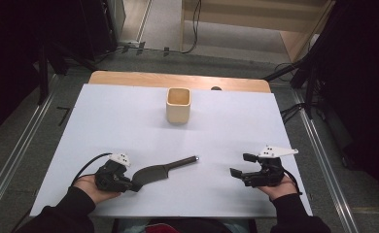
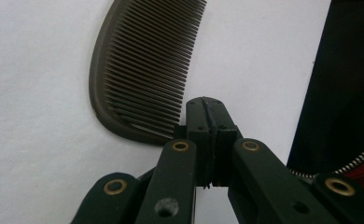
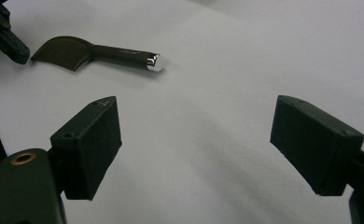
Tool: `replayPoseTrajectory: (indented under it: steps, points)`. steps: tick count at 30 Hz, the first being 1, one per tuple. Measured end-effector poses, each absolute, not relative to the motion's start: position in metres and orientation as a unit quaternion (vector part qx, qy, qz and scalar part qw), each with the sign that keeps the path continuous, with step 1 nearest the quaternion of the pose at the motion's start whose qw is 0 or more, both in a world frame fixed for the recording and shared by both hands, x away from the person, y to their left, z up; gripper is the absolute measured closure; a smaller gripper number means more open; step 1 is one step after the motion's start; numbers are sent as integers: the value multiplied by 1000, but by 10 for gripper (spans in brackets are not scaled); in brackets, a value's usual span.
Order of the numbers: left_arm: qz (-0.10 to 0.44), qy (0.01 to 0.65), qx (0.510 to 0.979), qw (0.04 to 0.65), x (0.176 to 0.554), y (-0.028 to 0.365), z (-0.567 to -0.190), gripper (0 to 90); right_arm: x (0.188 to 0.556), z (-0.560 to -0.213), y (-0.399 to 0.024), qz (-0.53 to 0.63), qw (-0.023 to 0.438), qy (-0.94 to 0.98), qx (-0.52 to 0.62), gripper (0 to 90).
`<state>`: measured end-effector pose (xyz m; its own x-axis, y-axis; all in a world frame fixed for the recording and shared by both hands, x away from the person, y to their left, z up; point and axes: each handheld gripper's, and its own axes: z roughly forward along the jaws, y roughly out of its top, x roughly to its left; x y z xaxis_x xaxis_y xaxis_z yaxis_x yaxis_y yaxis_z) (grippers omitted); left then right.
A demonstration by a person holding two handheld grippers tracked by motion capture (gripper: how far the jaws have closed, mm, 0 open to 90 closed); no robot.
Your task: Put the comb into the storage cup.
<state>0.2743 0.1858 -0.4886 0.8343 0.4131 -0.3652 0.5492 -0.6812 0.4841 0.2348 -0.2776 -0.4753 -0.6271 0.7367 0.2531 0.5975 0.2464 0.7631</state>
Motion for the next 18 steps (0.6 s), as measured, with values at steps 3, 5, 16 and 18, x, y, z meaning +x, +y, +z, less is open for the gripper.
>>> replayPoseTrajectory:
  steps: [3, 5, 16, 18]
  points:
    - [-113, 263, 911, 296, 276, 184, -492, 900, 235, -476, -278, 443, 79, 786, 425, 145]
    - [-116, 263, 911, 296, 277, 184, -492, 900, 235, -475, -277, 443, 79, 786, 425, 145]
    - [-98, 274, 908, 301, 283, 185, -492, 900, 235, -475, -277, 443, 78, 785, 425, 145]
    - [-95, 279, 906, 304, 286, 185, -492, 900, 235, -475, -278, 443, 79, 786, 425, 145]
